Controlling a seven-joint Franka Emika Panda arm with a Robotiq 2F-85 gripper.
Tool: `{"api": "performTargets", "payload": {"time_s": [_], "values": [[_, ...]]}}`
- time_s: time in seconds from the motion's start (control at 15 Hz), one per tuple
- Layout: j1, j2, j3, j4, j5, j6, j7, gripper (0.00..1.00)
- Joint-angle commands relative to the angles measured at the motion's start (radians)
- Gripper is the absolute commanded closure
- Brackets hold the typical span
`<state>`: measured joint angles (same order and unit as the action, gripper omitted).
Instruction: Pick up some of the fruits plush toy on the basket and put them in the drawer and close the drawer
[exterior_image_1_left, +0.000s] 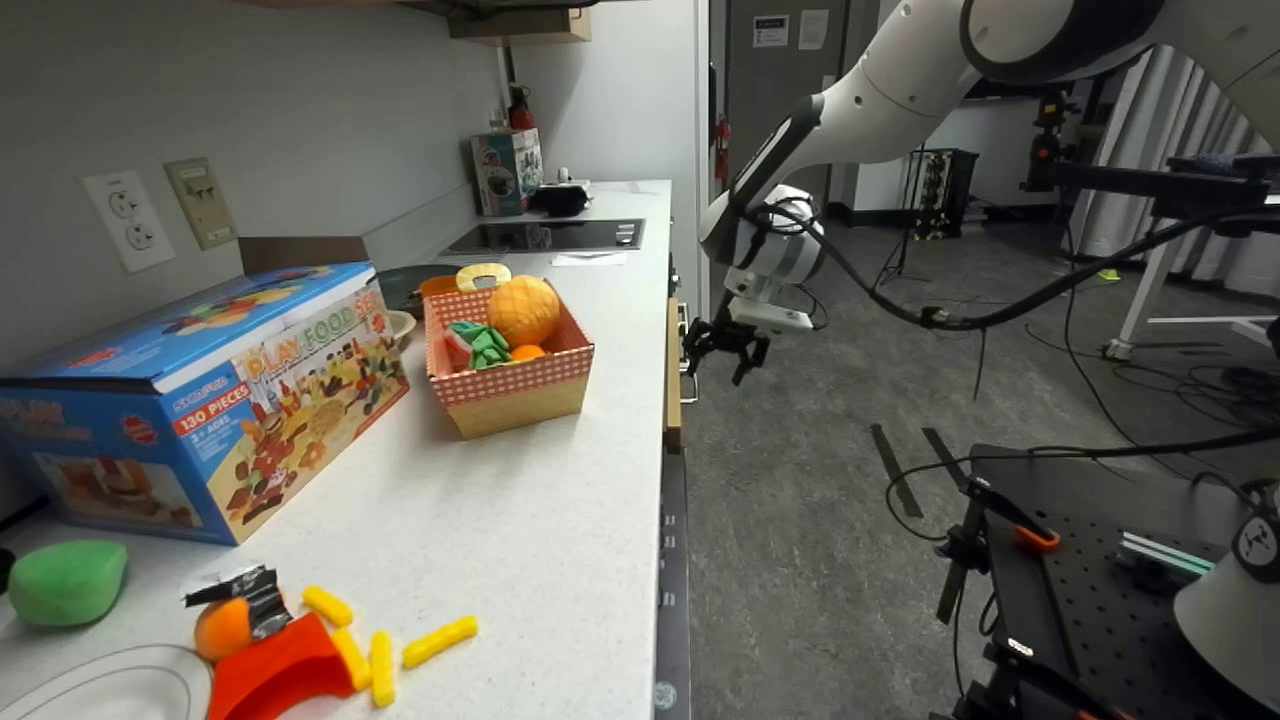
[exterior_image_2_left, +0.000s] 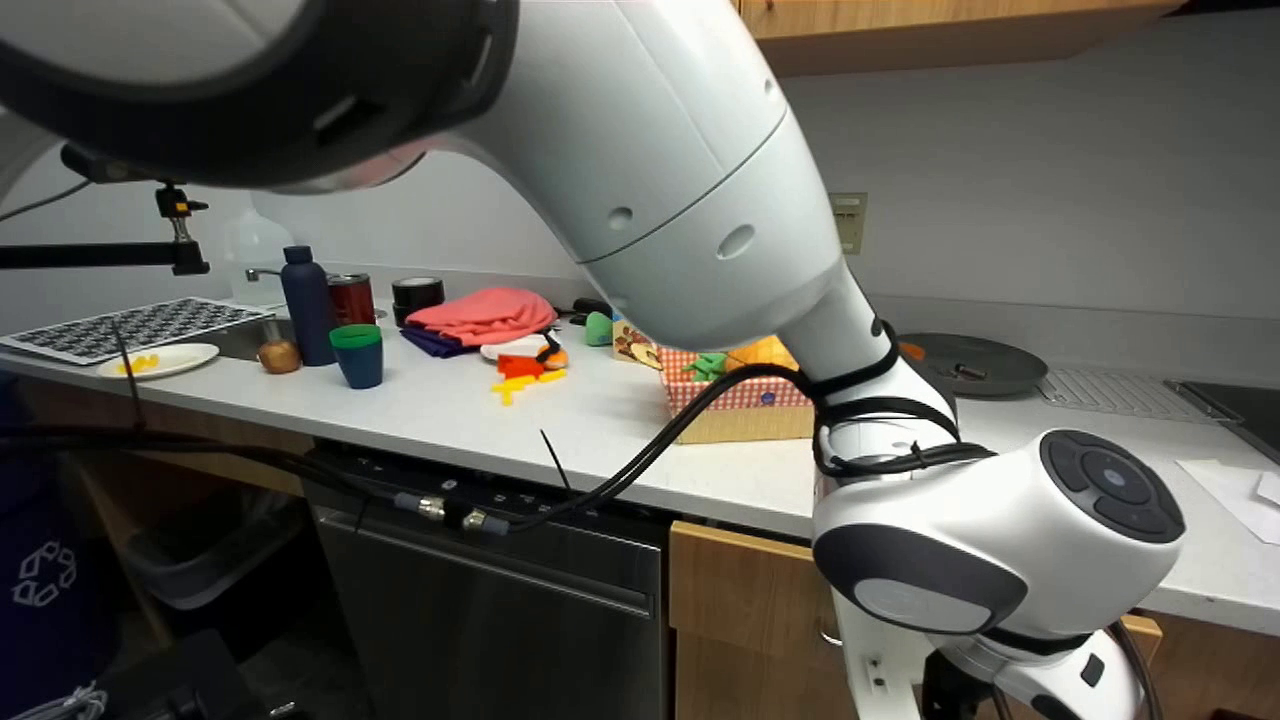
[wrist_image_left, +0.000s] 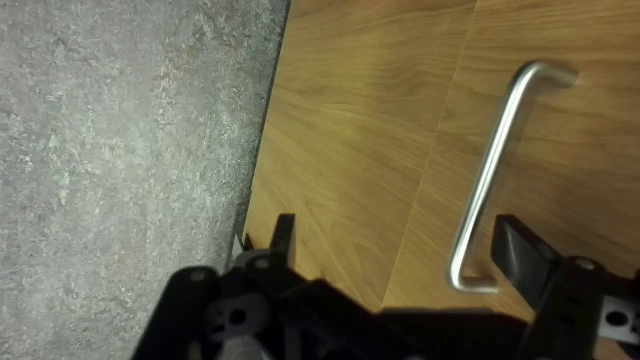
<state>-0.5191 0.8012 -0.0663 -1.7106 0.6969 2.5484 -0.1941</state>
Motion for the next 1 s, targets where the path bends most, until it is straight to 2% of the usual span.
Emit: {"api": "performTargets", "payload": {"time_s": [0.0,0.4,0.93], "values": [[-0.005,0.052,0.002,0.049,-0.001,0.029,0.028,0.00],[0.004,0.072,-0.021,0.063,-0.022,0.044,0.066,0.00],[-0.040,0.042,-0.072,0.022,-0.033,0.017,0.070,0.00]]}}
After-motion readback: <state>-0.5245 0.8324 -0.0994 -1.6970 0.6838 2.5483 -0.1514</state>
